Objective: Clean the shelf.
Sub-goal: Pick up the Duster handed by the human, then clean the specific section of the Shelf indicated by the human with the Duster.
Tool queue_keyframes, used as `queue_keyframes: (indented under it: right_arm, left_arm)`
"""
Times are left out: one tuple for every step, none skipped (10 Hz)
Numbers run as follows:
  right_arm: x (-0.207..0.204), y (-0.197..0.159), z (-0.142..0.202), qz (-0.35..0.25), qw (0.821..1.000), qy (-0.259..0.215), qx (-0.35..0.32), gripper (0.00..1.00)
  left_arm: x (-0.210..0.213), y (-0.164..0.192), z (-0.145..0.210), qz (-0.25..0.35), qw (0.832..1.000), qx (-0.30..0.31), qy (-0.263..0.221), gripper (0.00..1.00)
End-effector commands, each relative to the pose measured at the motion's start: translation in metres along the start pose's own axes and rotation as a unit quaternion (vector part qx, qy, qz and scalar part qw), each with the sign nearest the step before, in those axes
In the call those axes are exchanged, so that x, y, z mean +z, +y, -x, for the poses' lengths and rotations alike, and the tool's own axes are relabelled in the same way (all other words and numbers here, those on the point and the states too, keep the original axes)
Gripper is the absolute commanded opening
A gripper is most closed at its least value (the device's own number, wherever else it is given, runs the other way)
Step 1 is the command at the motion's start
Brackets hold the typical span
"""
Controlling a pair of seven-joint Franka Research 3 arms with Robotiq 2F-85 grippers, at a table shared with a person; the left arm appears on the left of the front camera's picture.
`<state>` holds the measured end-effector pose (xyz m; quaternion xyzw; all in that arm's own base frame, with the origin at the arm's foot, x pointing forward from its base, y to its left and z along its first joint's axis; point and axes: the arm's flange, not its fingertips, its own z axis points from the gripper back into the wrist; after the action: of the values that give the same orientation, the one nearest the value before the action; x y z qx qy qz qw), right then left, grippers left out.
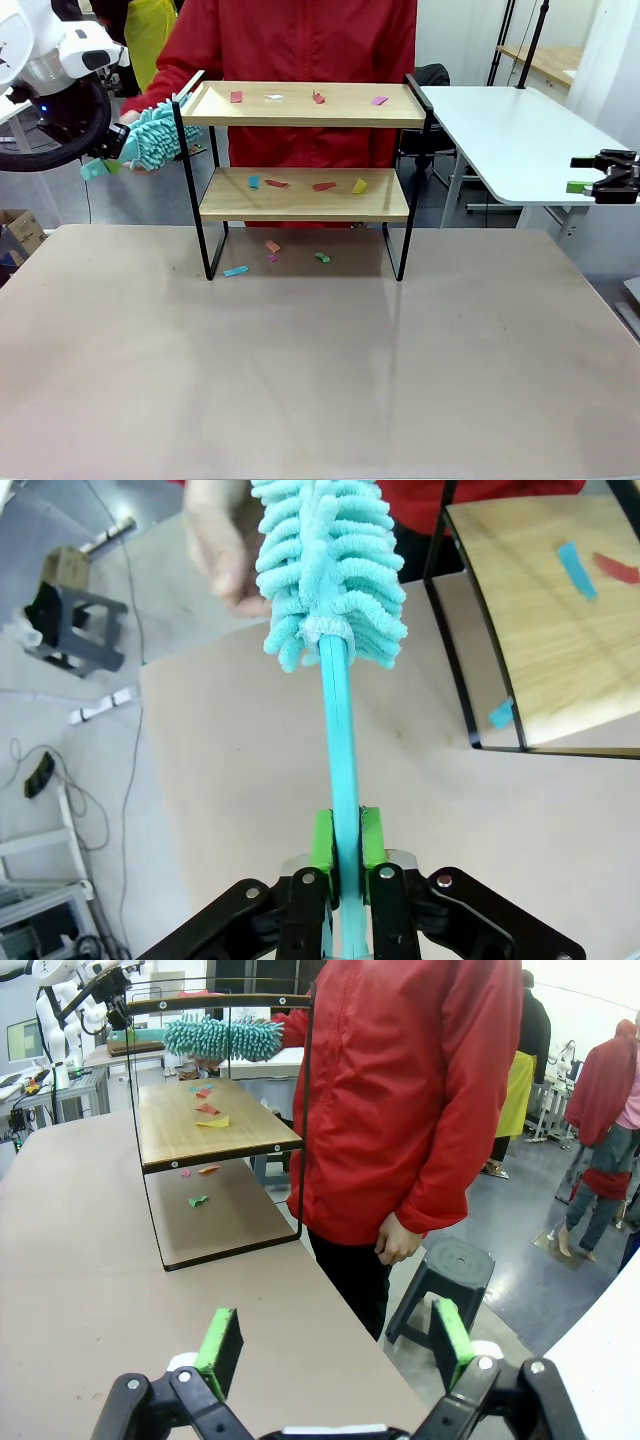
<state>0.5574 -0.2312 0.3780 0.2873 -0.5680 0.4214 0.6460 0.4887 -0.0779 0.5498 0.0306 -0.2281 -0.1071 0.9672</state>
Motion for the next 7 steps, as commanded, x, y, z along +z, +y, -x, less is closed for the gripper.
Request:
queue_keyframes:
  right_arm:
    - [-0.0015,-0.0001,-0.0078,0.001,1.0,0.005,-0.006,1.0]
    - [-0.0015,-0.0001,-0.0078,0.001,1.0,0.005,-0.006,1.0]
    - [-0.0015,-0.0001,-0.0078,0.001,1.0,0.005,-0.006,1.0]
    - [-0.0015,-0.0001,-0.0078,0.001,1.0,0.005,-0.006,1.0]
    - [-0.0015,-0.0001,-0.0078,0.001,1.0,0.005,-0.006,1.0]
    - [-0.0015,-0.0001,-0.0078,0.001,1.0,0.005,-0.006,1.0]
    - [-0.0015,-0.0001,-0.0078,0.001,1.0,0.005,-0.006,1.0]
  left_arm:
    - [0.0053,0.0009,-0.0034,-0.003,1.0,-0.002,-0.02,0.0]
    - [0.0053,0.0009,-0.0034,-0.003,1.0,-0.002,-0.02,0.0]
    - [0.0053,0.0009,-0.0034,-0.003,1.0,-0.002,-0.02,0.0]
    - [0.0053,0.0009,-0.0034,-0.003,1.0,-0.002,-0.02,0.0]
    - [0.0053,0.0009,-0.0034,-0.003,1.0,-0.002,-0.02,0.0]
    - [0.0053,0.0009,-0.0034,-0.003,1.0,-0.002,-0.02,0.0]
    - [0.0029,-0.0001,-0.0029,0.0,1.0,0.0,-0.011,0.13]
